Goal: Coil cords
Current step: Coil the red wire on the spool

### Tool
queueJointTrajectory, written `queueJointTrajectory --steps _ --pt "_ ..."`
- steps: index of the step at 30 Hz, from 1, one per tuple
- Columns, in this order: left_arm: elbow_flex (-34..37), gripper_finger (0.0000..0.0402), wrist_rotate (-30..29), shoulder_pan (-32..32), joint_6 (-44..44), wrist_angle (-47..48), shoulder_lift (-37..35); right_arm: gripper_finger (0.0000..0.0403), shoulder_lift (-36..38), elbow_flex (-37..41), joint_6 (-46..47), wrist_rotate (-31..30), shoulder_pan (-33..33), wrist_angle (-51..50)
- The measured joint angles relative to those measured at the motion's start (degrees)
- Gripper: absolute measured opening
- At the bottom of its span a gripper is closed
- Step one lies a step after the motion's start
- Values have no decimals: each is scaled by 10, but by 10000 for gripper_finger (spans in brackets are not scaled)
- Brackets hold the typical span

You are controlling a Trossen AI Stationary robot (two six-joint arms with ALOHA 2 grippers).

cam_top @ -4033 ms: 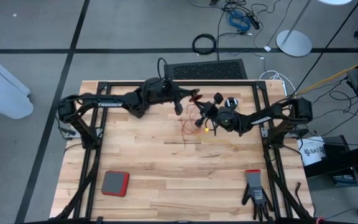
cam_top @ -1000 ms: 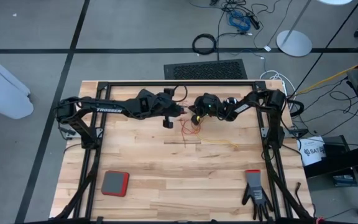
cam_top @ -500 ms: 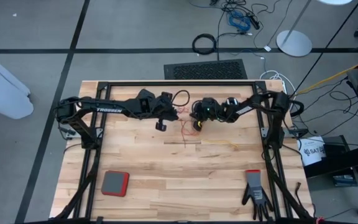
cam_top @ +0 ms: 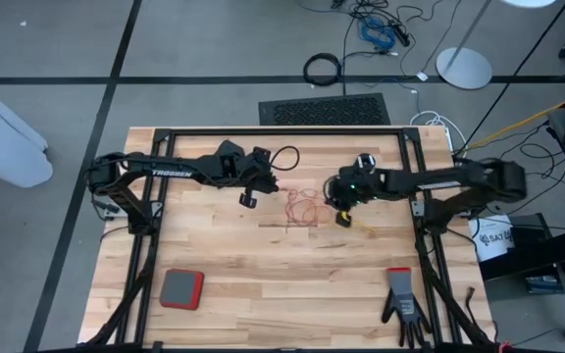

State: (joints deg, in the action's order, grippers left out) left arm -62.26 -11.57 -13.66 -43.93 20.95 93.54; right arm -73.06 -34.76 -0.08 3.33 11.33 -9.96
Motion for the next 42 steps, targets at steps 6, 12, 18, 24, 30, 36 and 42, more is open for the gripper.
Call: queueJointTrajectory --steps 6,12,18,24,30,36,42 --pt "0 0 0 -6 0 10 -1 0 121 0 52 0 -71 -180" --pt "0 0 0 -6 0 12 -1 0 206 1 105 -3 -141 -250" --pt "0 0 -1 -6 1 20 -1 0 237 0 179 -3 -184 -292" --pt "0 0 -1 -6 1 23 -1 0 237 0 264 0 -248 -318" --pt "0 0 -1 -6 2 23 -1 0 237 0 349 14 -312 -325" --pt "0 0 -1 -6 6 23 -1 0 237 0 414 15 -370 -327" --pt "0 0 -1 -6 14 23 -1 0 237 0 476 16 -421 -328"
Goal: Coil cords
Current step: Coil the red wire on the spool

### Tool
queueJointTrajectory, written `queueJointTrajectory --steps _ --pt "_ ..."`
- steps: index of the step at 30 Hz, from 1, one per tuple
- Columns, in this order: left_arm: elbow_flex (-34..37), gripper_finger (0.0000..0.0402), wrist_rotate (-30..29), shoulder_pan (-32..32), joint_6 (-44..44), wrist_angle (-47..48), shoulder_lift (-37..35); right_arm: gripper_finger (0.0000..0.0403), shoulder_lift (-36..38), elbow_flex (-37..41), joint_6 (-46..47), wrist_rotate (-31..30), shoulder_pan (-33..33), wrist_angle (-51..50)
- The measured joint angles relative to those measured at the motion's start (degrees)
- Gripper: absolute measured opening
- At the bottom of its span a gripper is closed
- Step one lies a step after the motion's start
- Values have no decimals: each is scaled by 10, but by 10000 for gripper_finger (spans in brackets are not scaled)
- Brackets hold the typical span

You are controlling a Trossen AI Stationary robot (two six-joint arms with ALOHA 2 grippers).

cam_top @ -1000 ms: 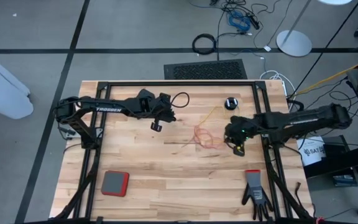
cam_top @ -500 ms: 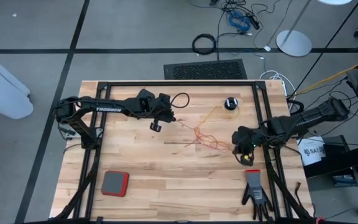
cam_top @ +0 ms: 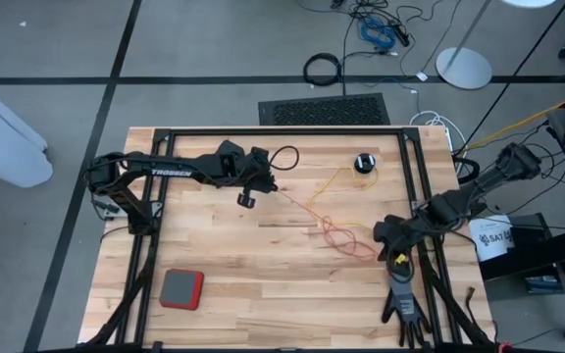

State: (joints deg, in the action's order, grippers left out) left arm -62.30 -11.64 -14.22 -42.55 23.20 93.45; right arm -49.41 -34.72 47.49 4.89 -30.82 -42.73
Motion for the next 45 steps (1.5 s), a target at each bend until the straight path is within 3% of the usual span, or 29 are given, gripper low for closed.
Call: queueJointTrajectory --steps 15,31,38,45 --pt "0 0 5 0 2 0 0 0 -39 0 63 -8 -82 -26" --pt "0 0 2 -1 2 3 0 4 -74 0 108 -76 -87 -84" --pt "0 0 2 0 2 4 0 57 -71 0 98 -134 -87 -50" --pt "0 0 2 0 2 4 0 119 -71 0 65 -253 -85 2"
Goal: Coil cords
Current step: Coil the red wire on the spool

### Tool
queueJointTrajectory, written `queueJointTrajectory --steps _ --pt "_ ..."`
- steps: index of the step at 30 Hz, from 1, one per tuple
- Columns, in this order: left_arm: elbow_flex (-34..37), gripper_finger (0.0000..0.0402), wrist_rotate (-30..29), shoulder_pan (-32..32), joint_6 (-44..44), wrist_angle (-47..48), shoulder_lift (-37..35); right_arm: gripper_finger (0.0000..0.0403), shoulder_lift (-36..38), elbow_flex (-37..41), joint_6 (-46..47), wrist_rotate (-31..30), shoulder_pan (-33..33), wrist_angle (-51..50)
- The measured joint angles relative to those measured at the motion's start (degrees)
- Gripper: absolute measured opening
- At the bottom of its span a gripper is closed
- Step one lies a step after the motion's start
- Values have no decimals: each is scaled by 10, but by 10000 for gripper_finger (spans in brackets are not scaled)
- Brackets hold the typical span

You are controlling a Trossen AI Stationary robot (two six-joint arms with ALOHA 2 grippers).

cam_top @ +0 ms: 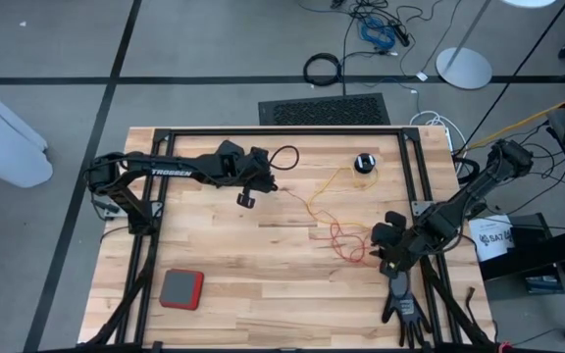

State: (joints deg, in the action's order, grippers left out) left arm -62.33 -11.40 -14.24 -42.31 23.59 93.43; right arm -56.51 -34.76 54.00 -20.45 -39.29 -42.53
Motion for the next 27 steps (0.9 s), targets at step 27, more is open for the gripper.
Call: queueJointTrajectory --steps 27 --pt "0 0 7 1 2 -1 0 118 -237 0 -439 -40 328 458"
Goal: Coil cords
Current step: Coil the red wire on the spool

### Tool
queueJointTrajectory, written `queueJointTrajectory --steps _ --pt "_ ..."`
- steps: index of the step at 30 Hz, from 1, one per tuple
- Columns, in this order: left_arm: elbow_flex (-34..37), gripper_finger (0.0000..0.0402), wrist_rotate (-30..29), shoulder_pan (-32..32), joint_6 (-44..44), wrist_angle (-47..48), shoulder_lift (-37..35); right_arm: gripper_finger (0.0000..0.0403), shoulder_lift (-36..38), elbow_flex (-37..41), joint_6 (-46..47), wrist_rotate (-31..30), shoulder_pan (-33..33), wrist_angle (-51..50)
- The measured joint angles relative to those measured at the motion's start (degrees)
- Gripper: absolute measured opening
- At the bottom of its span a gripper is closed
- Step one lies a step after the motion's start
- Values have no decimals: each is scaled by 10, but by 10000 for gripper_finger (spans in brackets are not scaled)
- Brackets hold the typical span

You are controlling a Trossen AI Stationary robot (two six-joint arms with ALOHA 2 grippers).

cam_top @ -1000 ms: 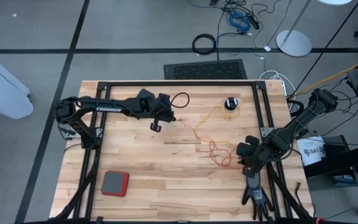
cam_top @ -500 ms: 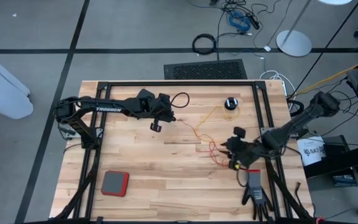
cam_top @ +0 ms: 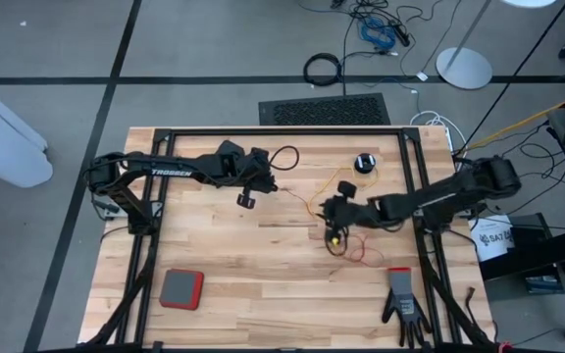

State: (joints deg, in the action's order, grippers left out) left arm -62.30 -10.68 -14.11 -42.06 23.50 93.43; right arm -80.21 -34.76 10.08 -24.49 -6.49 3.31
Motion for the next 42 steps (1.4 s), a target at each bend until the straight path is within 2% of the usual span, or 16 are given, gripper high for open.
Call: queueJointTrajectory --steps 9,17,25,28,35,39,42 --pt "0 0 13 4 18 -1 0 118 -110 0 -22 109 96 125" --pt "0 0 15 8 24 -2 0 118 -174 -1 -21 145 132 200" --pt "0 0 15 8 26 -4 0 115 -218 -29 -24 141 150 205" --pt "0 0 15 8 27 -2 0 95 -225 -32 -23 141 156 206" --pt "0 0 15 7 27 2 0 9 -223 -33 -28 146 154 208" --pt "0 0 14 7 26 0 0 3 -223 -33 -16 188 154 227" --pt "0 0 14 7 27 0 0 1 -223 -32 -11 243 154 257"
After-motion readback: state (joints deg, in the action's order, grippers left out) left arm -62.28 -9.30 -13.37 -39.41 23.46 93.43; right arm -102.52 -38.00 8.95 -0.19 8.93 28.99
